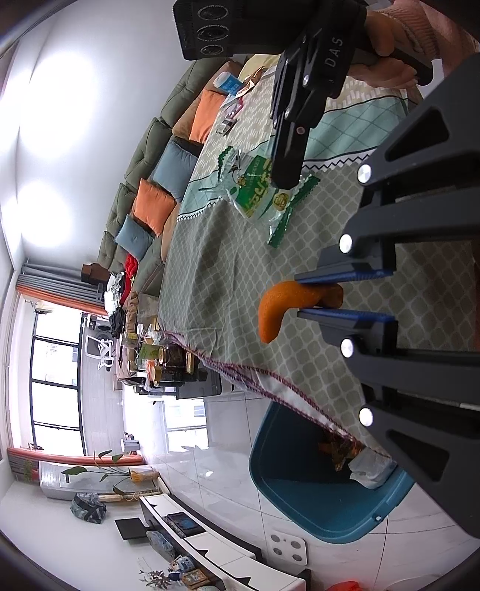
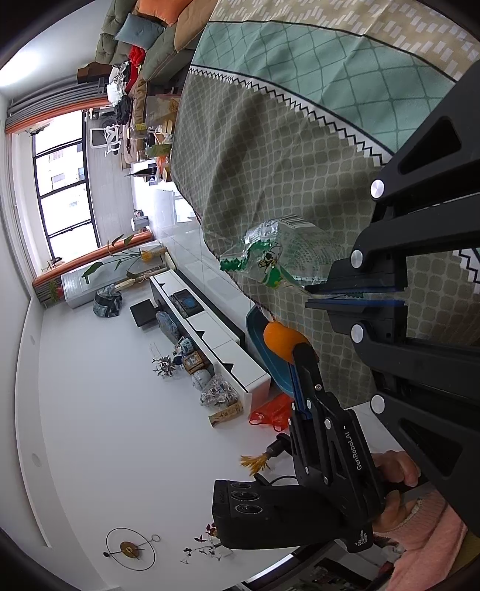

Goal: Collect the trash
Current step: 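Carry the orange peel and plastic bag toward the teal bin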

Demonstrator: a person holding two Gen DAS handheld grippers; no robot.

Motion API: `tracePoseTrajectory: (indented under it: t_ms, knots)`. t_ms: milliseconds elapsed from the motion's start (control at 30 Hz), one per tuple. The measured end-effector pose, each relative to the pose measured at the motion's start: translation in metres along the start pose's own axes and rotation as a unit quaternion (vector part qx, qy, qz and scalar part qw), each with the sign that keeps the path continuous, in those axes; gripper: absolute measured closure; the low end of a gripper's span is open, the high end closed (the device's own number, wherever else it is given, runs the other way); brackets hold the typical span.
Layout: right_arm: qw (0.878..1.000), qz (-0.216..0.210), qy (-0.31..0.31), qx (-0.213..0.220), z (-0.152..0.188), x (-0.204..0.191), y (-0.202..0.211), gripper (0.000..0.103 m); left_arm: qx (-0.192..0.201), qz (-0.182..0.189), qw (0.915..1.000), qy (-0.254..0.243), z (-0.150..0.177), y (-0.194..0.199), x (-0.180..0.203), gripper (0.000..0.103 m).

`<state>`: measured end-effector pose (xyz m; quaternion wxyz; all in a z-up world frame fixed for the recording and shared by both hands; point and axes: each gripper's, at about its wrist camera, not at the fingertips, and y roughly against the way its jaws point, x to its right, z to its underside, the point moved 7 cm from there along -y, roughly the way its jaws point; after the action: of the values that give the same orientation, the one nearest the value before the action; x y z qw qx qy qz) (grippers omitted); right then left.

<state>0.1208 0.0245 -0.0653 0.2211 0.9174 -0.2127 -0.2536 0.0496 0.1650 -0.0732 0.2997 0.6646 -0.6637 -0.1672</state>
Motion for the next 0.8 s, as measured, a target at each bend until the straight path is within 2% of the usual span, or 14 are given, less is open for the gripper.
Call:
tracePoseTrajectory:
  t_ms: [800]
  knots:
    - [1.000, -0.015, 0.017, -0.012, -0.005, -0.019, -0.029, 0.100, 0.010, -0.029, 0.9993, 0.023, 0.001, 0.013, -0.030, 0.089]
